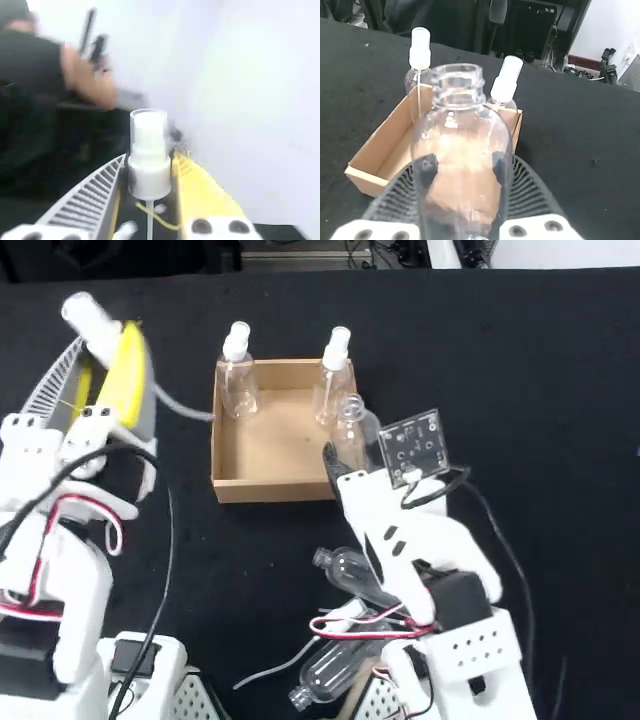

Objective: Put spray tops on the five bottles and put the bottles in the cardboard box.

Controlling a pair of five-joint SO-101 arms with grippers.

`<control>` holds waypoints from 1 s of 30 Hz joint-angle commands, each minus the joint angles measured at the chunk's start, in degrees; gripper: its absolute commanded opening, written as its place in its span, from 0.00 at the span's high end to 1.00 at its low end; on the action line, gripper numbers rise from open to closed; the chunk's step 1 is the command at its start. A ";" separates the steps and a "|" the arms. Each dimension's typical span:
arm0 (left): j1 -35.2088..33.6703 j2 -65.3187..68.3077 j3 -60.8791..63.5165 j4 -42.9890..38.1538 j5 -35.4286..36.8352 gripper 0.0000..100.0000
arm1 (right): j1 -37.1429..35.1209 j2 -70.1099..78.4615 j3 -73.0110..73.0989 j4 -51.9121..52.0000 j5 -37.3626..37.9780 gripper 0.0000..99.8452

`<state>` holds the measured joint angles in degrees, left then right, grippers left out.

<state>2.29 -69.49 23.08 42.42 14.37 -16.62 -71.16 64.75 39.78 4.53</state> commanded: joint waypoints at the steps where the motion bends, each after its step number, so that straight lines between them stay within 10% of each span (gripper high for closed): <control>1: 9.19 -0.18 -2.77 -5.54 0.35 0.90 | -1.14 -1.80 2.24 -5.19 -0.26 0.99; 14: 17.98 -0.09 10.59 -21.63 0.44 0.90 | -5.71 -8.75 12.09 -11.87 0.18 0.99; 30: 24.31 21.80 -8.31 -1.93 -4.57 0.90 | -5.45 -20.62 17.71 -10.81 2.55 0.99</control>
<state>25.67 -51.56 19.30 39.78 11.65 -21.45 -90.15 83.03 29.41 6.37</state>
